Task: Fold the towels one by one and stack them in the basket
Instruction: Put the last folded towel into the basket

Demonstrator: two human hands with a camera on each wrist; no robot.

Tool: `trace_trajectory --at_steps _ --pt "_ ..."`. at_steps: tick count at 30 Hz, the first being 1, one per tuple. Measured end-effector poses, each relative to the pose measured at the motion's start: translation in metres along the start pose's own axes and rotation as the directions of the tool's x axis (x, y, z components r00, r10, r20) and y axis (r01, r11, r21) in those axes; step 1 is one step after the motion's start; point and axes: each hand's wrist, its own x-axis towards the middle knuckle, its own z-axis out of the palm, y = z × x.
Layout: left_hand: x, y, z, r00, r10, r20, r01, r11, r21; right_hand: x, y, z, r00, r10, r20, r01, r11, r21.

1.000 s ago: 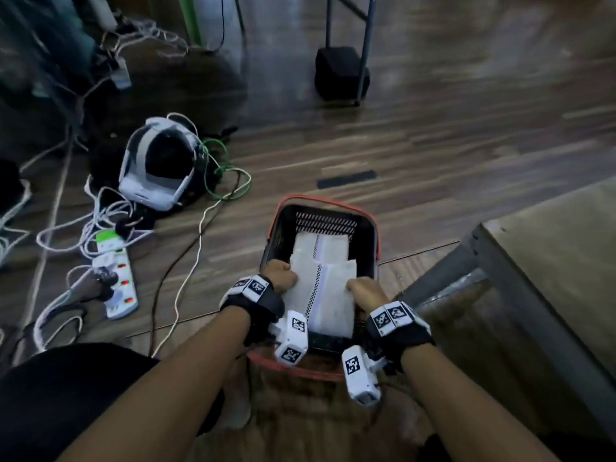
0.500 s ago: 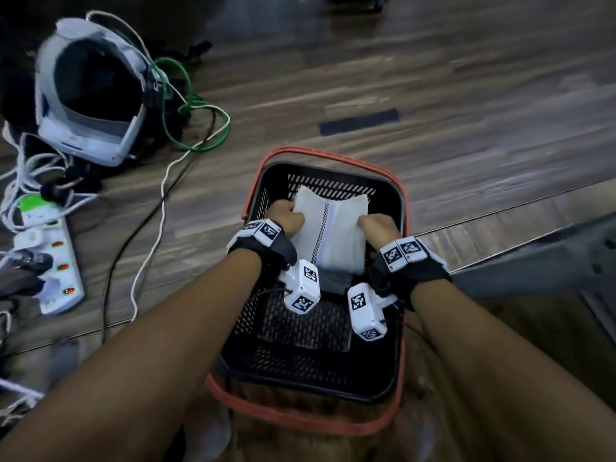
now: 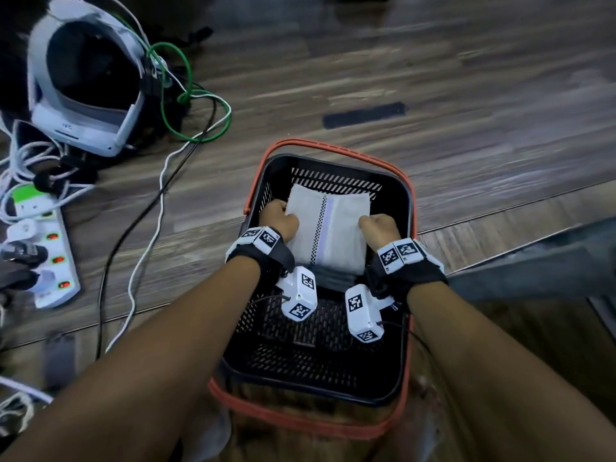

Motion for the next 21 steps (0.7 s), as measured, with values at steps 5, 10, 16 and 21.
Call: trace_trajectory --at_steps 5,10,16,21 --pt "-0.003 -0.003 0.008 0.992 0.086 -0.094 -0.088 0.996 -0.02 -0.004 0.001 0.014 0.983 -0.1 -0.153 0.08 0.988 -0.131" --pt "-0.005 -0.015 0.028 0.867 0.497 -0.042 -0.438 0.799 0.412 -0.006 0.019 0.044 0.829 -0.536 -0.16 0.338 0.708 -0.621" --pt "0.007 -0.039 0.047 0.876 0.479 0.062 -0.428 0.711 0.558 0.011 0.05 0.064 0.839 -0.522 -0.156 0.315 0.699 -0.642" --pt "0.009 -0.039 0.05 0.894 0.438 0.093 -0.404 0.7 0.589 0.017 0.048 0.067 0.867 -0.481 -0.129 0.292 0.701 -0.651"
